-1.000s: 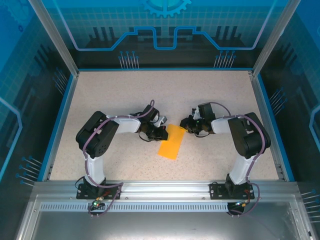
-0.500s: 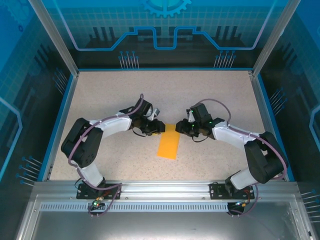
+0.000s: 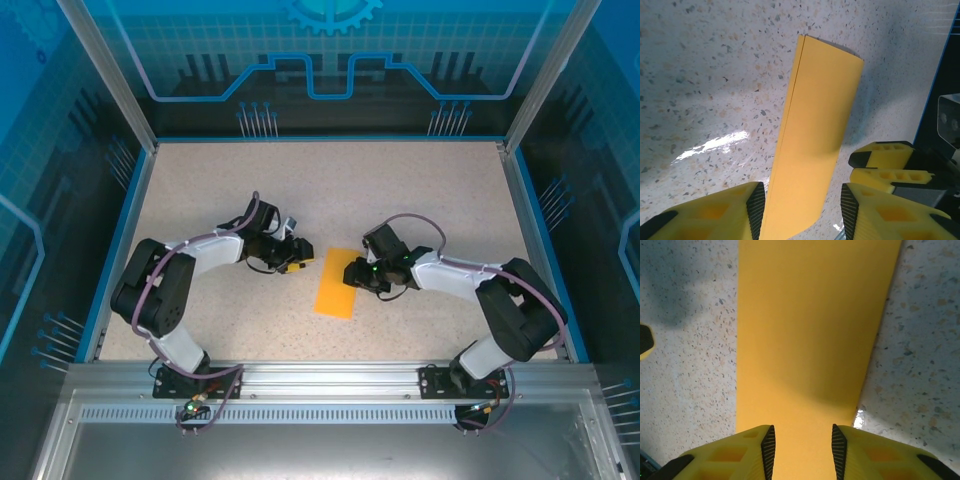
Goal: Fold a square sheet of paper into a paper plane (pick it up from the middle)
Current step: Fold the triangle a second time at the center of the table.
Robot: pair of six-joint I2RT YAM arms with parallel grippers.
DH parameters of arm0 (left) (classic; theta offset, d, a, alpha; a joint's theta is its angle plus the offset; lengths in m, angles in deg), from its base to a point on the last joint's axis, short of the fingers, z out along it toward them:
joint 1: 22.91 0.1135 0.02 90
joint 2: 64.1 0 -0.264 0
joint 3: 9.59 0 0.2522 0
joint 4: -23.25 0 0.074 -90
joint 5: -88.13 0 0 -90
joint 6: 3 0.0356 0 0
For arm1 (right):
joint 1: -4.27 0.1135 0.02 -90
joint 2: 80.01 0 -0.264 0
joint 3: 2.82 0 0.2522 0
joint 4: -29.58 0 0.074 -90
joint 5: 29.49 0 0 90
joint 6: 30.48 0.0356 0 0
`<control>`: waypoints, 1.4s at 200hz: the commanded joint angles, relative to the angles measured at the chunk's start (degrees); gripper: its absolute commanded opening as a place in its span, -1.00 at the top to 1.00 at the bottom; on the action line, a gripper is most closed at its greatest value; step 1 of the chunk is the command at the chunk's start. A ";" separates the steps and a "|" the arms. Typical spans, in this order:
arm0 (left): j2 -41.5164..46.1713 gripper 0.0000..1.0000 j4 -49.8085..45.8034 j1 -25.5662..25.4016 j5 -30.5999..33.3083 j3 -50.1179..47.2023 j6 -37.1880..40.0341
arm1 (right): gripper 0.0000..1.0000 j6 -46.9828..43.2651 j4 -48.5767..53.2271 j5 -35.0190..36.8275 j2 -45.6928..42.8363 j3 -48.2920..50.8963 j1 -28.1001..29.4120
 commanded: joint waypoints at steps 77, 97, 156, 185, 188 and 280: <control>-3.07 0.01 -0.34 -1.37 -3.42 0.91 0.27 | 0.22 1.86 -4.37 -1.75 2.93 2.45 0.97; -3.59 0.01 -0.63 -1.69 -3.33 1.29 0.58 | 0.22 2.00 -4.27 -1.32 3.55 2.71 1.01; -5.01 -0.02 -2.16 -2.88 -3.32 2.68 1.20 | 0.25 1.78 -1.38 0.82 3.45 3.81 0.97; -5.97 -0.03 -2.48 -3.71 -3.96 3.52 1.24 | 0.25 2.16 -1.89 0.85 2.69 4.96 0.75; -6.19 -0.03 -2.60 -3.88 -4.08 3.74 1.35 | 0.25 2.24 -1.94 0.88 2.63 5.02 0.70; -8.81 0.00 -4.32 -6.35 -4.46 5.73 2.08 | 0.26 2.00 -2.46 0.41 2.77 5.43 0.39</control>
